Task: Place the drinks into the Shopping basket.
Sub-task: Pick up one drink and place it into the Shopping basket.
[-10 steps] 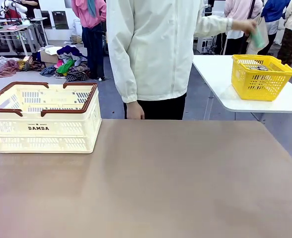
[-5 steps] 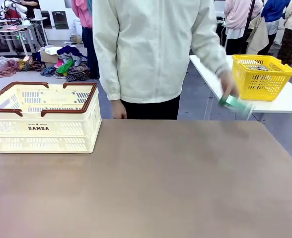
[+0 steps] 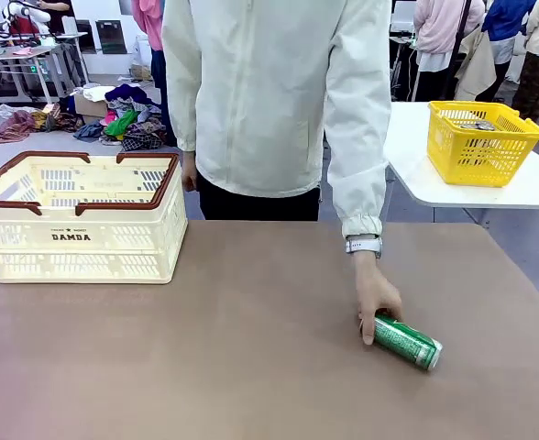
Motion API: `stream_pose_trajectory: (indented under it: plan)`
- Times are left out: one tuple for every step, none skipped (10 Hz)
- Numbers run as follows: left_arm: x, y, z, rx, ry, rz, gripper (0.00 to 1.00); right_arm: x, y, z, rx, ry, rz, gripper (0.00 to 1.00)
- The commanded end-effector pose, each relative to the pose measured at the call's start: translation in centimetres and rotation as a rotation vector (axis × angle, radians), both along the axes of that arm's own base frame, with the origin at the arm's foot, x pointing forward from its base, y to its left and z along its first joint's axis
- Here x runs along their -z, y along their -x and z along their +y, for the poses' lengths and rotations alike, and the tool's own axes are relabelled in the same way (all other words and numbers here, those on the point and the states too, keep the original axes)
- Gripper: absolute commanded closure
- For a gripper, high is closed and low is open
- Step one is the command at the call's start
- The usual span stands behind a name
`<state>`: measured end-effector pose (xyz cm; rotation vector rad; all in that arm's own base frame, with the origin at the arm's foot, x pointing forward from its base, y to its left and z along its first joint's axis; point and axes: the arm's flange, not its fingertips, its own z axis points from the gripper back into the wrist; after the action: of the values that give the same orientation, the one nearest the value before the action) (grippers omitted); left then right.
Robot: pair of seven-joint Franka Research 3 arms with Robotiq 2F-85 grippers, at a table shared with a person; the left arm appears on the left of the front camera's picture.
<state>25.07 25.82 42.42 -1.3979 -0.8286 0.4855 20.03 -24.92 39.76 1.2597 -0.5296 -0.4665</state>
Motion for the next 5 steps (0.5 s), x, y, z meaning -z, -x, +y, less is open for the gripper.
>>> stream_pose_trajectory:
  plan:
    - [-0.18,0.31,0.11,0.014,0.004,0.008,0.00,-0.28,-0.01,-0.08,0.002,0.000,-0.019,0.00]
    - [-0.18,0.31,0.11,0.014,0.004,0.008,0.00,-0.28,-0.01,-0.08,0.002,0.000,-0.019,0.00]
    - [-0.18,0.31,0.11,0.014,0.004,0.008,0.00,-0.28,-0.01,-0.08,0.002,0.000,-0.019,0.00]
    - [-0.18,0.31,0.11,0.014,0.004,0.008,0.00,-0.28,-0.01,-0.08,0.002,0.000,-0.019,0.00]
    - [-0.18,0.31,0.11,0.014,0.004,0.008,0.00,-0.28,-0.01,-0.08,0.002,0.000,-0.019,0.00]
